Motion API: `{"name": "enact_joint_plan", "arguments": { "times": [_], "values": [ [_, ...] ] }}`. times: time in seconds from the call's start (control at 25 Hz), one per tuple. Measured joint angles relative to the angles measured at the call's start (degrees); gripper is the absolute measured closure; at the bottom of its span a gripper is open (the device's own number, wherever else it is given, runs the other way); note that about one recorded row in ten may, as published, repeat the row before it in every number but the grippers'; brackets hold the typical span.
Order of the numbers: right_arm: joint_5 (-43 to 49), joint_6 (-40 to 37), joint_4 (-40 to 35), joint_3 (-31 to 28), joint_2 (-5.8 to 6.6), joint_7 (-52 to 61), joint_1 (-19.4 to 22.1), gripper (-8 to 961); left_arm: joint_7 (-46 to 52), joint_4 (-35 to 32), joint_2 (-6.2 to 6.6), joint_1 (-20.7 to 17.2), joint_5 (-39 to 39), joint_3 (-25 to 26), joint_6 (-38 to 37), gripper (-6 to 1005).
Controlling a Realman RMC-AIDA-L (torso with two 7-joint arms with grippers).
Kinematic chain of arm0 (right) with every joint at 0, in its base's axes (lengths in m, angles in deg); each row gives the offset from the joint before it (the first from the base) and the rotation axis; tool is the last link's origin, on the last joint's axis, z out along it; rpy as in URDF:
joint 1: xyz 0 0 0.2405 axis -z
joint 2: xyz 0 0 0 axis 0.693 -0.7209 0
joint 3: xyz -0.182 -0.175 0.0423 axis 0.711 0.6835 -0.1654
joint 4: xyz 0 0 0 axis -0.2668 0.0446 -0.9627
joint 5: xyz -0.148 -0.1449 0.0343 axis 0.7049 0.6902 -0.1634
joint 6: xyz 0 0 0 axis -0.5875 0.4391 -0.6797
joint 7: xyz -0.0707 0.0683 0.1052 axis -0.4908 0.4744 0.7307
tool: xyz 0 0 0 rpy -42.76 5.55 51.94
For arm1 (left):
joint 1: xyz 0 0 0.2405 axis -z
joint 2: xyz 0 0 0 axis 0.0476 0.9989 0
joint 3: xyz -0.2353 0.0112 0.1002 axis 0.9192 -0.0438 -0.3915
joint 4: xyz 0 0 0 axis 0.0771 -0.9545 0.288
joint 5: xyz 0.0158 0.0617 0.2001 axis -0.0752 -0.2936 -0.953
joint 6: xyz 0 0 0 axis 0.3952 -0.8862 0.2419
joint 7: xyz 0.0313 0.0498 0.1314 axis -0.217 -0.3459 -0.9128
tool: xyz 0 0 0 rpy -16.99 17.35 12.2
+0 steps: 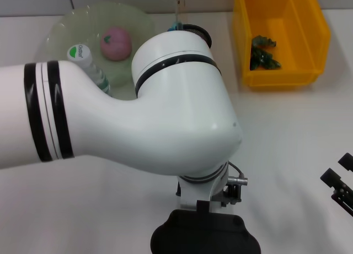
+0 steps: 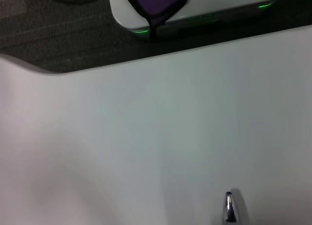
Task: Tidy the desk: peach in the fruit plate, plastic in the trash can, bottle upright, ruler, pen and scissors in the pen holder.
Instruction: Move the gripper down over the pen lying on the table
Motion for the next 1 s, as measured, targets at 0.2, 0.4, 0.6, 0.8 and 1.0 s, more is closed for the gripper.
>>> {"name": "enact_joint_plan", "arguments": {
  "times": [0.2,0.4,0.6,0.8,1.0],
  "values": [
    [0.03,0.0,0.0,0.0,0.04,0.14,-0.06,323,-0.07,-0.03,0.0,-0.05,-0.32,-0.09,0.07,612],
    [0.09,0.2,0.0,0.0,0.05,0.59,-0.08,324,-0.92,-0.05,0.0,-0.05,-0.46,-0.28,0.08,623],
    [0.12,0.01,0.0,0.0,0.05,0.76,-0.08,324,-1.5,-0.17,0.0,-0.06,-0.7,-0.32,0.14,799],
    [0.12,-0.57,0.0,-0.17,0.05,1.36,-0.07,325,-1.58,-0.11,0.0,-0.16,-1.25,-0.69,0.61,872],
    [-0.23,-5.3,-0.72,-0.94,0.51,8.57,-0.15,325,-0.8,-1.14,0.01,-0.6,-2.61,-0.91,0.24,884]
  ]
}}
